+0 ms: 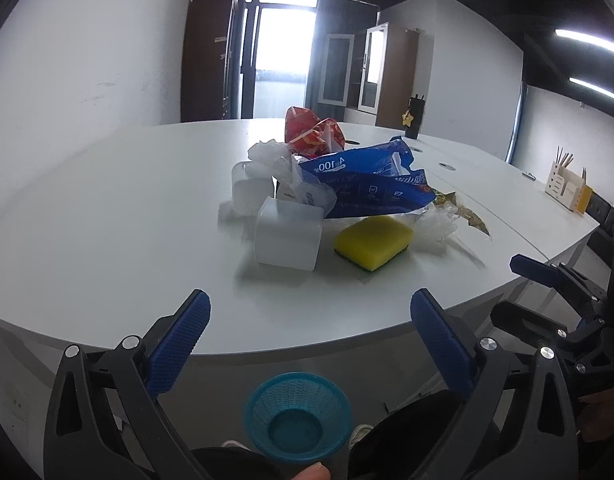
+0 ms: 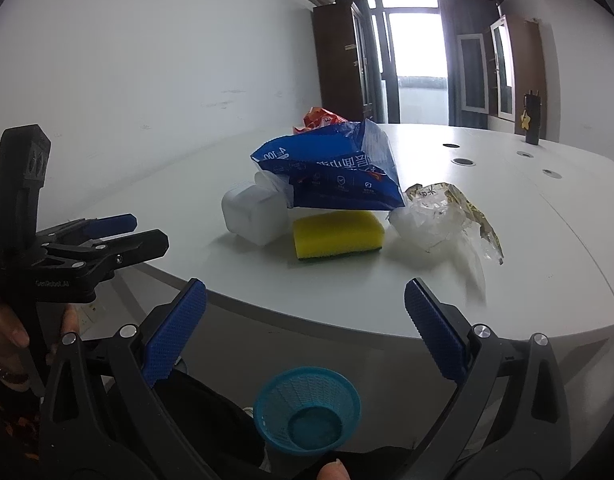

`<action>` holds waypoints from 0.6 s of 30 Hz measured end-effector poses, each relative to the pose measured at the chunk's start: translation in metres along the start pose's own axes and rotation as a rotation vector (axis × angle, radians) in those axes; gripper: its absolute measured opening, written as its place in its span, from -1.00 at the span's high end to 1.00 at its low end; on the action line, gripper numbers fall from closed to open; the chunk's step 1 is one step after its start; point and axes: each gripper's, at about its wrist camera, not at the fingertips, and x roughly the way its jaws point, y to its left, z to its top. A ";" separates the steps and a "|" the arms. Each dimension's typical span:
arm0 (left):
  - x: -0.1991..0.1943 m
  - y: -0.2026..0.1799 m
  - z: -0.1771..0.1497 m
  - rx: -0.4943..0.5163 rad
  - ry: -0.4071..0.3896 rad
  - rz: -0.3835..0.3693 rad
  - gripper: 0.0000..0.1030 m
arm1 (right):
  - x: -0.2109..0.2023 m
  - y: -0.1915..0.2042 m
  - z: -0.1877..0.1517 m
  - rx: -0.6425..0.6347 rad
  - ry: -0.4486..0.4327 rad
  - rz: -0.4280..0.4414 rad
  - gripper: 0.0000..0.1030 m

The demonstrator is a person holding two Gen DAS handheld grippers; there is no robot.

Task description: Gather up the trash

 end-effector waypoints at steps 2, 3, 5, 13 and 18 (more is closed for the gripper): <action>0.002 -0.003 -0.001 0.022 0.011 0.000 -0.89 | 0.001 0.000 0.000 -0.005 0.004 -0.011 -0.84; 0.003 -0.004 -0.001 0.026 0.015 0.003 -0.89 | 0.002 -0.001 -0.001 -0.003 0.006 -0.012 -0.84; 0.002 -0.005 -0.002 0.034 0.006 0.002 -0.89 | 0.002 -0.002 -0.001 0.005 0.007 -0.007 -0.84; 0.002 -0.005 -0.002 0.030 -0.002 0.015 -0.89 | 0.002 -0.012 0.000 0.024 0.005 -0.031 -0.84; -0.001 -0.004 -0.001 0.032 -0.024 0.017 -0.89 | 0.005 -0.017 -0.001 0.028 0.025 -0.037 -0.84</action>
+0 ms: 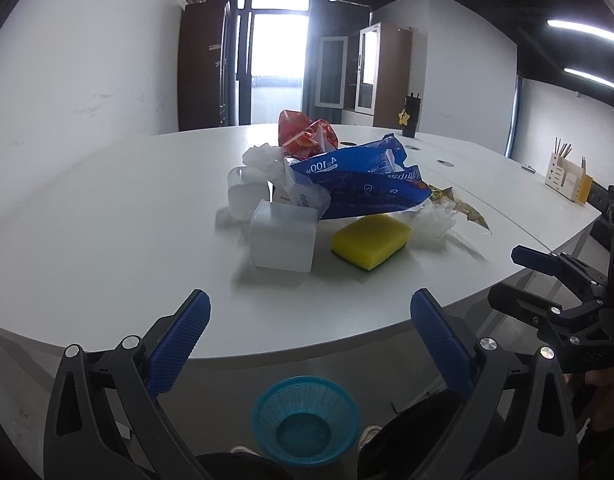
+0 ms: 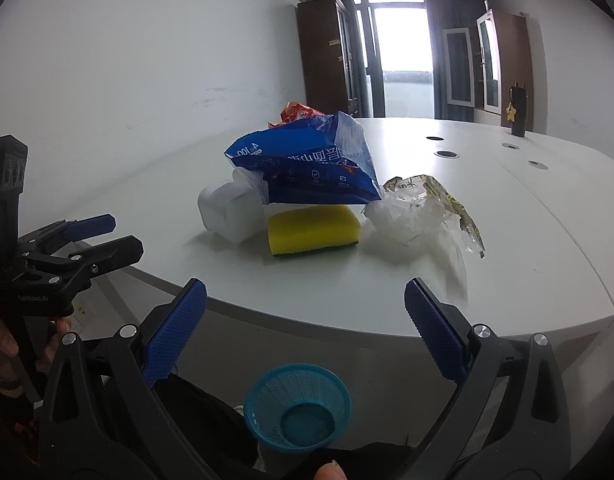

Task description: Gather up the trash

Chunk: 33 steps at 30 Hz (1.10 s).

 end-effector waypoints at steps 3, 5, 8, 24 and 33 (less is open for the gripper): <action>-0.002 0.004 0.001 -0.018 -0.018 0.006 -0.89 | 0.003 -0.001 -0.002 0.000 0.007 -0.004 -0.84; -0.002 0.006 0.001 -0.027 -0.019 -0.027 -0.89 | 0.003 -0.001 -0.002 0.000 0.008 -0.003 -0.84; -0.003 0.005 0.002 -0.024 -0.029 -0.014 -0.89 | 0.004 0.001 -0.002 -0.004 0.007 -0.003 -0.84; -0.003 0.008 0.001 -0.025 -0.030 -0.029 -0.89 | 0.001 -0.001 -0.001 0.002 -0.001 -0.020 -0.84; -0.008 0.009 0.004 -0.031 -0.060 -0.014 -0.89 | -0.002 -0.013 0.000 0.039 -0.003 -0.054 -0.84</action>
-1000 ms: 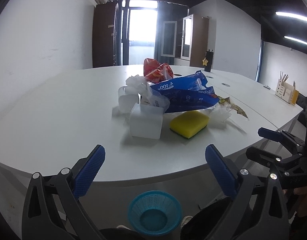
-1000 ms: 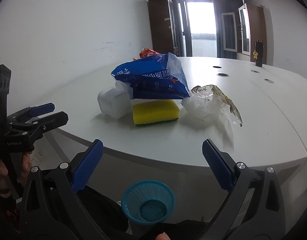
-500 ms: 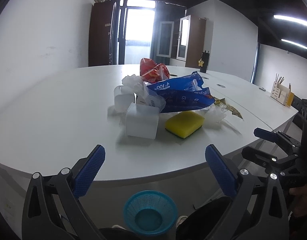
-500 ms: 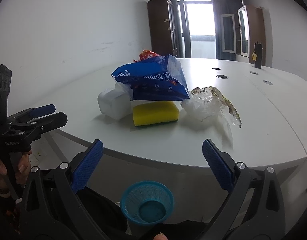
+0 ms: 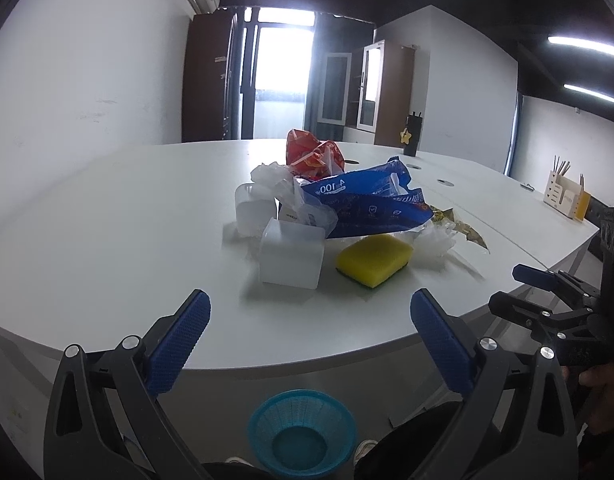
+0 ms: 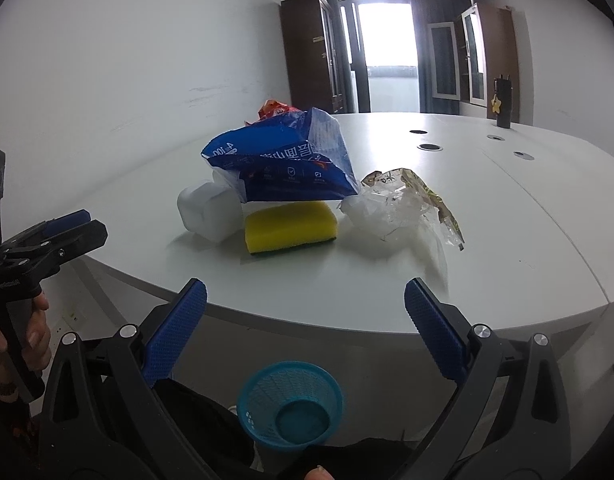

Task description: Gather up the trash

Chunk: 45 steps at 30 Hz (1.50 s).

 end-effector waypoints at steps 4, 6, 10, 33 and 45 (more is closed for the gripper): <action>0.001 -0.002 0.000 0.031 -0.001 0.001 -0.89 | -0.003 -0.006 0.004 0.014 0.002 -0.008 -0.84; 0.002 -0.003 0.000 0.047 -0.001 0.006 -0.89 | -0.005 -0.010 0.007 0.018 0.004 -0.012 -0.84; 0.003 -0.004 0.004 0.072 -0.010 0.029 -0.89 | -0.008 -0.015 0.017 -0.036 0.002 -0.046 -0.84; 0.078 -0.037 0.079 0.216 0.008 0.047 -0.89 | 0.049 -0.078 0.059 -0.047 0.094 -0.111 -0.47; 0.119 -0.056 0.090 0.377 0.086 0.102 -0.52 | 0.077 -0.109 0.050 -0.035 0.181 -0.129 0.59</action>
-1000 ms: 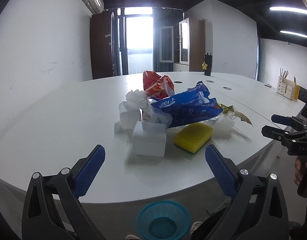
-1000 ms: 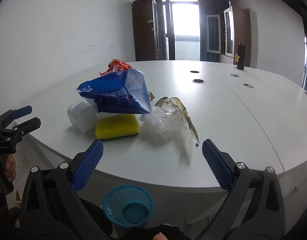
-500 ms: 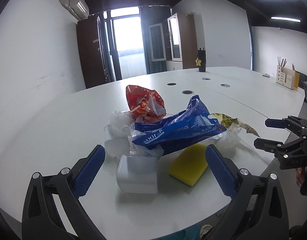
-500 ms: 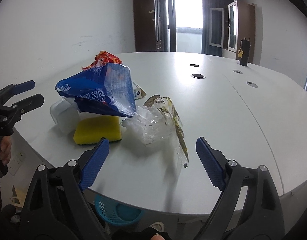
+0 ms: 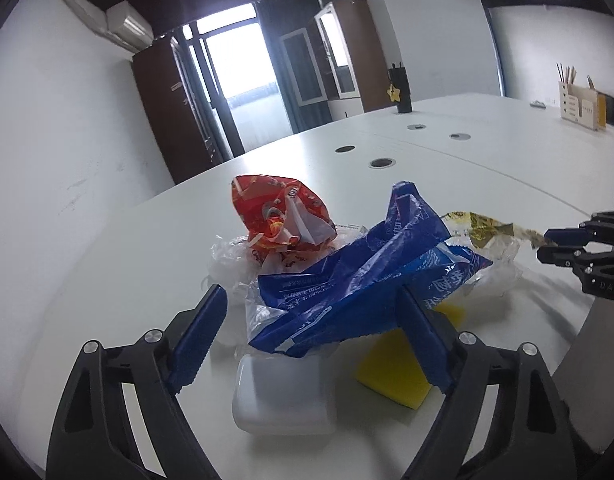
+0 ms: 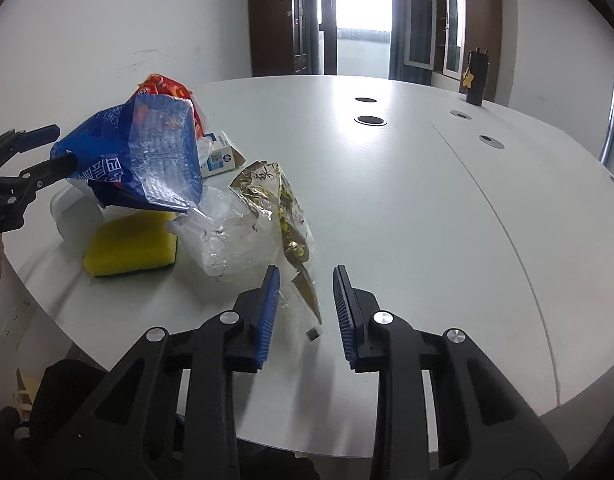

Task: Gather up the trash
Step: 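Close the left gripper on the blue bag while the right grips the gold strip, then carry the blue bag in the left gripper while the right carries the gold strip to the basket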

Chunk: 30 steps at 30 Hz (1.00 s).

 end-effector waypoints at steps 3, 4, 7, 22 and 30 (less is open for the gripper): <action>0.009 -0.008 0.000 0.048 0.044 0.016 0.13 | 0.004 0.002 -0.003 -0.006 0.007 0.009 0.82; 0.010 -0.008 0.001 0.038 0.047 0.010 0.34 | 0.004 0.002 -0.004 -0.002 0.002 0.008 0.91; 0.004 -0.004 0.002 0.001 0.028 -0.015 0.85 | -0.004 0.000 -0.004 0.030 -0.064 -0.017 0.95; -0.102 0.029 -0.015 -0.246 -0.207 -0.047 1.00 | -0.080 0.016 -0.018 0.084 -0.234 -0.006 0.96; -0.161 0.038 -0.056 -0.298 -0.192 -0.079 1.00 | -0.130 0.070 -0.053 -0.058 -0.224 0.106 0.96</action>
